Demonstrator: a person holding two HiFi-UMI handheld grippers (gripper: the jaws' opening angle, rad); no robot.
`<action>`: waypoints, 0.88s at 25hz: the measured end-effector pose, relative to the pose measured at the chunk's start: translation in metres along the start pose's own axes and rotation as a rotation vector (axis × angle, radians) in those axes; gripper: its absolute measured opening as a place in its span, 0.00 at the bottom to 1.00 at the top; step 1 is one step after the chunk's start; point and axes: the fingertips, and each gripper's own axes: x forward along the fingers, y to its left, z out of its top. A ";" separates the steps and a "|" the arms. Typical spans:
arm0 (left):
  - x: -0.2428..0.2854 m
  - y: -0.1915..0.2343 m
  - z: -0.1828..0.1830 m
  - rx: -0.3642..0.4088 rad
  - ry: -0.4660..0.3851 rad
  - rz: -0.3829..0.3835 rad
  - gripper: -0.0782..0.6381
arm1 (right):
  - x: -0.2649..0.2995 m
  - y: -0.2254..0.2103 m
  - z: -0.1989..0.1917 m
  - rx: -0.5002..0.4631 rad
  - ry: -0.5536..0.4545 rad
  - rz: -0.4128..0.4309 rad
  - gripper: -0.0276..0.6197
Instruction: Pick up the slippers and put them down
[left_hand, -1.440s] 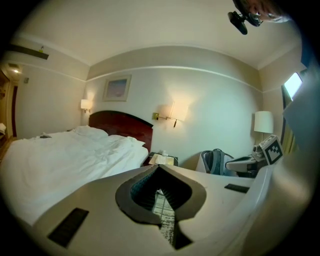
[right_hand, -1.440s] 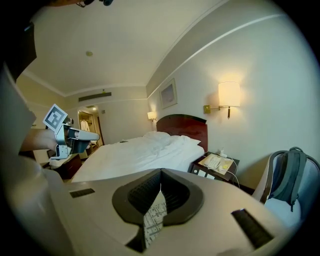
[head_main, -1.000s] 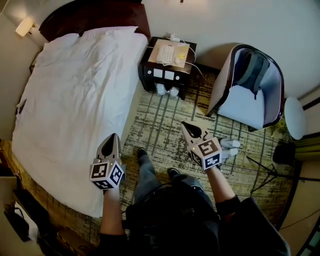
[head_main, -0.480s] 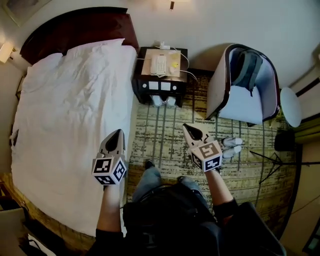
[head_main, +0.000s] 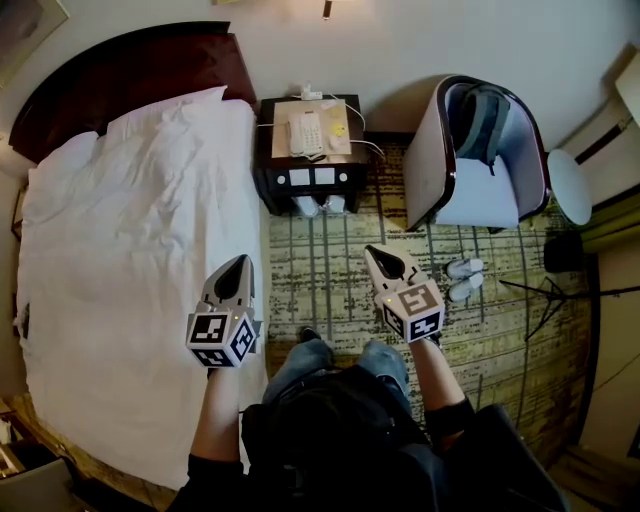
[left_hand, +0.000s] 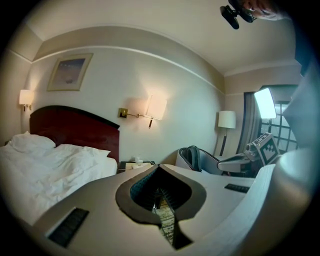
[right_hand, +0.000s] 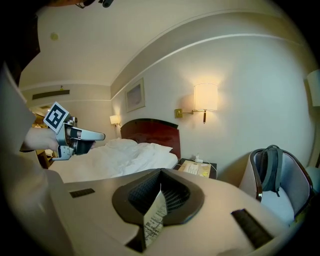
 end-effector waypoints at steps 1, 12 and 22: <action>0.002 0.003 0.002 0.004 -0.002 -0.011 0.11 | 0.004 0.000 0.000 0.003 0.001 -0.010 0.05; 0.009 0.026 0.012 0.003 -0.030 -0.071 0.11 | 0.021 0.018 0.021 -0.028 -0.010 -0.049 0.05; 0.048 -0.014 0.016 0.006 -0.005 -0.087 0.11 | -0.003 -0.046 0.015 -0.006 0.008 -0.100 0.05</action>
